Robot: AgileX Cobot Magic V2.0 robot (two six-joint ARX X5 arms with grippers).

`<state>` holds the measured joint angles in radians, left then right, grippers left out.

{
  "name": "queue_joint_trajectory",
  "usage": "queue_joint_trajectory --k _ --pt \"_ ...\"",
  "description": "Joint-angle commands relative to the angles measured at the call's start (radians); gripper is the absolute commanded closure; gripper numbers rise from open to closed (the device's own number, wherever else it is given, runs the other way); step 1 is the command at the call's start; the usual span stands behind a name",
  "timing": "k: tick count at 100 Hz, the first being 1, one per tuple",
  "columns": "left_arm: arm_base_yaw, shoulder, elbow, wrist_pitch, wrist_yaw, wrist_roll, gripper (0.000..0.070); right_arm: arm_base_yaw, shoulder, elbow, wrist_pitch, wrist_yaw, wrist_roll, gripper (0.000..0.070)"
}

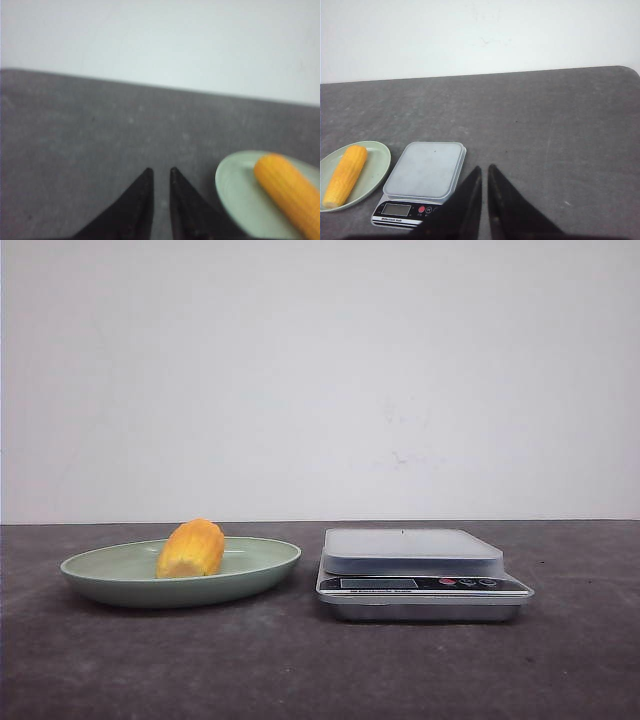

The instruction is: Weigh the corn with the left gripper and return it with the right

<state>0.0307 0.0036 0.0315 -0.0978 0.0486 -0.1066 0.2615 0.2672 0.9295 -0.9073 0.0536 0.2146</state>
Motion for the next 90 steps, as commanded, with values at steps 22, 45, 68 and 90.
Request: queue_joint_trajectory --k 22,45,68,90 --pt "0.003 0.000 -0.014 -0.089 0.000 0.026 0.0685 0.004 -0.002 0.013 0.010 0.000 0.010 0.0684" --pt "0.003 0.000 -0.014 -0.089 0.000 0.026 0.0685 0.004 -0.002 0.013 0.010 0.000 0.010 0.0684" --pt "0.003 0.000 -0.014 -0.089 0.000 0.026 0.0685 0.004 -0.002 0.013 0.010 0.000 0.010 0.0684" --pt "0.003 0.000 -0.014 -0.089 0.000 0.026 0.0685 0.003 -0.002 0.013 0.019 0.020 -0.035 0.0684"
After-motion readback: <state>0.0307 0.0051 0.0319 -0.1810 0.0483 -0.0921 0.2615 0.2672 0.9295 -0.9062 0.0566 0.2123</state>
